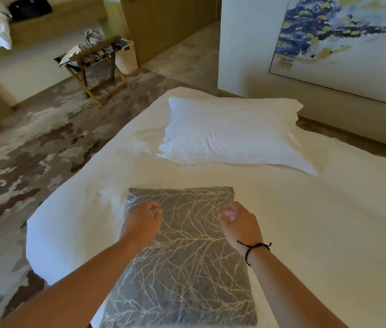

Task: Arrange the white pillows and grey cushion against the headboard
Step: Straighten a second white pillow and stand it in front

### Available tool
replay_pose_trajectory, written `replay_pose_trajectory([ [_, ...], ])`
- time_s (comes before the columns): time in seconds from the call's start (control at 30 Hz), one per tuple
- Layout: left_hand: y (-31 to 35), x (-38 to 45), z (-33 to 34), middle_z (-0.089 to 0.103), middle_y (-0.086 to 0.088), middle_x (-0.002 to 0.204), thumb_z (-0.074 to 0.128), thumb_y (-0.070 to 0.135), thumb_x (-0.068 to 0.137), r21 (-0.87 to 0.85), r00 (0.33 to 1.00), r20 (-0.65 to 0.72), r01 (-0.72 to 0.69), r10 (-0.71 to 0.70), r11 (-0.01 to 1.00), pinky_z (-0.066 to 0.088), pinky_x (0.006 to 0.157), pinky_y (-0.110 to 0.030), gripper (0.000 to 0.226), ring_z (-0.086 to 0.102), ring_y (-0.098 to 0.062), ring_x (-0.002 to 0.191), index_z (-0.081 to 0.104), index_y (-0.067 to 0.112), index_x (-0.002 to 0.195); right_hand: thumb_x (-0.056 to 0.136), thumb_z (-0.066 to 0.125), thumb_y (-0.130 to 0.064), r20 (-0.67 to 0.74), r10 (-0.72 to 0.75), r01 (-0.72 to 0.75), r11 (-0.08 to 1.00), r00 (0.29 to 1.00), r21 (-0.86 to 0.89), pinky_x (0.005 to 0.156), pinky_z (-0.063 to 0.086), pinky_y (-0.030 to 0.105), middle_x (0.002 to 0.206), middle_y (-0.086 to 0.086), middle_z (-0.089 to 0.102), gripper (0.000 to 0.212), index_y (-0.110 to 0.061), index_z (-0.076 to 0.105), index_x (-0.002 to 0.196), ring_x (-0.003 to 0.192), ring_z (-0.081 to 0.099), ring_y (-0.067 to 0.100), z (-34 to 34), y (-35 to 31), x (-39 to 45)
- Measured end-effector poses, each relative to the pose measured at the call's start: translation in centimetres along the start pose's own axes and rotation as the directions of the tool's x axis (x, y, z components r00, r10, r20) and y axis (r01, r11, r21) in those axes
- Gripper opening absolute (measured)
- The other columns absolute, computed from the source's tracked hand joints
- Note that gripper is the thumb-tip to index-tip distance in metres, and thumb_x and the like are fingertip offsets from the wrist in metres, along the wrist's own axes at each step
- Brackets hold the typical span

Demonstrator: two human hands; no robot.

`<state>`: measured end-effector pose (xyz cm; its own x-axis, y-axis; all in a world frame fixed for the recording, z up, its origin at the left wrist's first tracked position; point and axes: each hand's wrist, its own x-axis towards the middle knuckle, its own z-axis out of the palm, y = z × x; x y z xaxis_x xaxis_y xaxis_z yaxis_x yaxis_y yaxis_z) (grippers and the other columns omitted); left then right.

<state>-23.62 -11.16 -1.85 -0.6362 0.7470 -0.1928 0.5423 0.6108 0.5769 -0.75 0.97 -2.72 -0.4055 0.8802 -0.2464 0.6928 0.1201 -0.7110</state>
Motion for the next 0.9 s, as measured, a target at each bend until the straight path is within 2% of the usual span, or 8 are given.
replay_pose_trajectory([
  [0.07,-0.5,5.0,0.7,0.065,0.007,0.117,0.054,0.035,0.095,-0.045,1.000,0.003,0.014,-0.014,0.999,0.058,0.072,-0.032,0.029,0.065,-0.009,0.078,0.061,0.027,0.122,0.095,0.054,-0.036,0.011,0.012,-0.012,1.000,1.000,-0.018,0.086,0.052,0.026,0.124,-0.005,0.064,0.027,-0.025,0.056,0.120,0.105,0.062,0.012,0.7,0.0,2.6],
  [0.13,-0.9,10.7,2.2,0.056,0.000,0.132,0.056,0.032,0.094,-0.048,1.000,0.016,0.026,-0.025,0.998,0.057,0.077,-0.034,0.036,0.063,-0.013,0.087,0.056,0.023,0.129,0.095,0.054,-0.036,0.010,0.013,-0.012,0.998,1.000,-0.060,0.088,0.050,0.026,0.129,-0.004,0.062,0.031,-0.024,0.055,0.124,0.103,0.062,0.011,1.7,0.3,5.6],
  [0.27,-3.1,21.9,6.7,0.031,-0.008,0.154,0.060,0.029,0.094,0.009,0.999,0.032,0.021,-0.021,1.000,0.044,0.100,-0.036,0.052,0.052,-0.022,0.123,0.045,0.013,0.140,0.095,0.055,-0.035,0.006,0.006,-0.005,0.990,1.000,-0.140,0.093,0.048,0.026,0.130,-0.002,0.061,0.034,-0.021,0.054,0.126,0.114,0.060,0.013,4.7,1.0,11.3],
  [0.37,-5.3,30.0,10.0,0.016,-0.007,0.161,0.059,0.031,0.095,0.084,0.998,0.050,0.024,-0.029,0.996,0.038,0.108,-0.042,0.066,0.037,-0.027,0.140,0.029,0.012,0.151,0.094,0.057,-0.037,-0.008,0.003,-0.004,0.991,1.000,-0.134,0.093,0.045,0.021,0.129,-0.002,0.058,0.035,-0.024,0.051,0.126,0.116,0.058,0.011,7.5,1.6,16.0],
  [0.47,-7.1,36.6,12.7,0.015,-0.010,0.162,0.063,0.033,0.093,0.135,0.998,0.066,-0.022,0.013,0.991,0.032,0.115,-0.044,0.080,0.023,-0.028,0.147,0.017,0.010,0.154,0.092,0.060,-0.039,-0.014,0.024,-0.025,0.997,1.000,-0.076,0.097,0.048,0.027,0.129,-0.006,0.058,0.039,-0.027,0.049,0.128,0.123,0.053,0.009,10.2,2.1,19.6],
  [0.63,-7.6,43.2,16.2,0.035,-0.013,0.153,0.073,0.038,0.085,0.194,0.995,0.073,-0.078,0.065,0.978,0.039,0.109,-0.047,0.088,0.037,-0.032,0.139,0.022,0.011,0.151,0.091,0.062,-0.039,-0.057,0.049,-0.050,0.999,0.997,-0.016,0.092,0.046,0.020,0.126,-0.010,0.059,0.040,-0.024,0.051,0.127,0.117,0.056,0.006,13.1,2.8,23.0],
  [0.77,-6.0,45.0,16.8,0.064,-0.022,0.114,0.056,0.041,0.096,0.360,0.989,-0.015,-0.133,0.148,0.924,0.044,0.073,-0.039,0.041,0.062,-0.040,0.104,0.057,0.005,0.117,0.090,0.064,-0.037,-0.035,0.107,-0.107,0.994,0.994,0.016,0.091,0.047,0.019,0.116,-0.013,0.058,0.039,-0.023,0.053,0.125,0.109,0.057,0.003,13.6,3.6,23.8],
  [0.9,-2.4,42.0,15.1,0.066,-0.021,0.106,0.047,0.041,0.100,0.448,0.965,0.049,-0.252,0.258,0.858,0.038,0.067,-0.035,0.041,0.064,-0.040,0.095,0.061,0.004,0.114,0.090,0.064,-0.038,-0.013,0.239,-0.235,0.964,0.971,0.127,0.069,0.041,0.008,0.112,-0.013,0.062,0.033,-0.025,0.056,0.119,0.091,0.058,-0.006,13.1,3.9,23.9],
])
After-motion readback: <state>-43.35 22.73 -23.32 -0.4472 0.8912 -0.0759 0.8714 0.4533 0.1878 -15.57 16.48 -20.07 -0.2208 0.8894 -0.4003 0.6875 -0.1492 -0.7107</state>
